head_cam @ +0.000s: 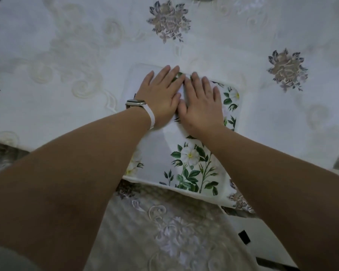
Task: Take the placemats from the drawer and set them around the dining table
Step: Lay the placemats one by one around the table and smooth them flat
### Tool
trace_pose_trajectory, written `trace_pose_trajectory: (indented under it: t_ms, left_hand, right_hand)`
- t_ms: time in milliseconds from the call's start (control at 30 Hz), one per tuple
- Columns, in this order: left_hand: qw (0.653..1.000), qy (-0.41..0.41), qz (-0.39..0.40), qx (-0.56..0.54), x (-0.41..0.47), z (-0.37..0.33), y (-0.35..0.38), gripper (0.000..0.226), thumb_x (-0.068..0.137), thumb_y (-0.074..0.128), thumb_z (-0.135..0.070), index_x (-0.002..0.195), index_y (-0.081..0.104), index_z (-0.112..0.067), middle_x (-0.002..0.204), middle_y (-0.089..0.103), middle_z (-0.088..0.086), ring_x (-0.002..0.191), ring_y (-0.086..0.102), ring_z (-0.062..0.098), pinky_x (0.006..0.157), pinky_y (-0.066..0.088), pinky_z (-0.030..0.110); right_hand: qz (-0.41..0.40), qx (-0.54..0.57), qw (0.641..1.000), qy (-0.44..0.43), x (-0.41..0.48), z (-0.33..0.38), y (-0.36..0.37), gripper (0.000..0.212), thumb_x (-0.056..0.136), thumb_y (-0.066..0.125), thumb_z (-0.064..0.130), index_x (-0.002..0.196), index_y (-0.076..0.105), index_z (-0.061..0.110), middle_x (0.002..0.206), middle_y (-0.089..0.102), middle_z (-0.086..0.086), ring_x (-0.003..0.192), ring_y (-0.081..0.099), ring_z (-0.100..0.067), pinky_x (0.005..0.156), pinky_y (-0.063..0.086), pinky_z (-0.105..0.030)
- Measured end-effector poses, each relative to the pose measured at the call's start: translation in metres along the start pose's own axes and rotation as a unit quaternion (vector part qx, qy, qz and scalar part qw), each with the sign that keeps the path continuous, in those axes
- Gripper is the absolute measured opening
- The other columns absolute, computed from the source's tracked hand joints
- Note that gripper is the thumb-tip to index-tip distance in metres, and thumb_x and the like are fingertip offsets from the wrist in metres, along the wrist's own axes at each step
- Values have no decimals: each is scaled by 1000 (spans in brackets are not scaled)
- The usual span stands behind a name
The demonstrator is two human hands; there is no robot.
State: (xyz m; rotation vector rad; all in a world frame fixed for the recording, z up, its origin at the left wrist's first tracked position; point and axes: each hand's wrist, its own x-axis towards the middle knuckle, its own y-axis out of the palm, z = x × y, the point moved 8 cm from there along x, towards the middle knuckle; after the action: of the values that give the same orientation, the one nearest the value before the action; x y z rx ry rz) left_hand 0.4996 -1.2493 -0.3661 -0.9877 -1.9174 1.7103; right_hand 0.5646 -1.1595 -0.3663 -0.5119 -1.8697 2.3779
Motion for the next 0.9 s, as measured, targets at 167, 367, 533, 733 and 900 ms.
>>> trace_pose_trajectory:
  t_ms: [167,367,533,733,900]
  left_hand:
    - [999,-50,3,-14,-3,8,1,57,100,16,-44,154,8,-29,163,-1,-3,149,-4,15,119,1,44]
    - [995,-98,1,-14,-36,26,5,61,98,15,-51,155,4,-29,163,-5,-3,149,-6,16,119,-1,44]
    - [993,-109,13,-31,-84,43,11,62,100,15,-51,155,-1,-25,163,-9,-1,148,-9,17,120,0,41]
    - [994,-102,26,-24,-122,34,17,63,101,16,-47,155,-1,-21,162,-9,4,149,-9,21,119,-1,40]
    - [998,-33,45,12,-128,-5,28,63,98,9,-52,154,-3,-27,162,-12,1,148,-13,23,119,-3,45]
  right_hand:
    - [-6,1,1000,0,2,-4,0,66,98,20,51,158,9,26,166,3,1,152,-1,-22,122,-1,-47]
    - [-22,19,996,79,-22,-34,-2,69,96,21,54,157,10,24,166,2,-4,152,-2,-26,121,-2,-48]
    - [-25,23,988,148,-63,-66,-1,70,97,21,54,157,7,22,166,0,-5,152,0,-27,122,2,-49]
    - [-4,18,987,160,-103,-59,6,69,99,20,50,158,6,17,166,-1,-6,152,-3,-25,122,-1,-50]
    - [18,-5,999,33,-123,-2,23,63,100,23,45,157,15,20,166,6,-6,152,0,-28,122,3,-51]
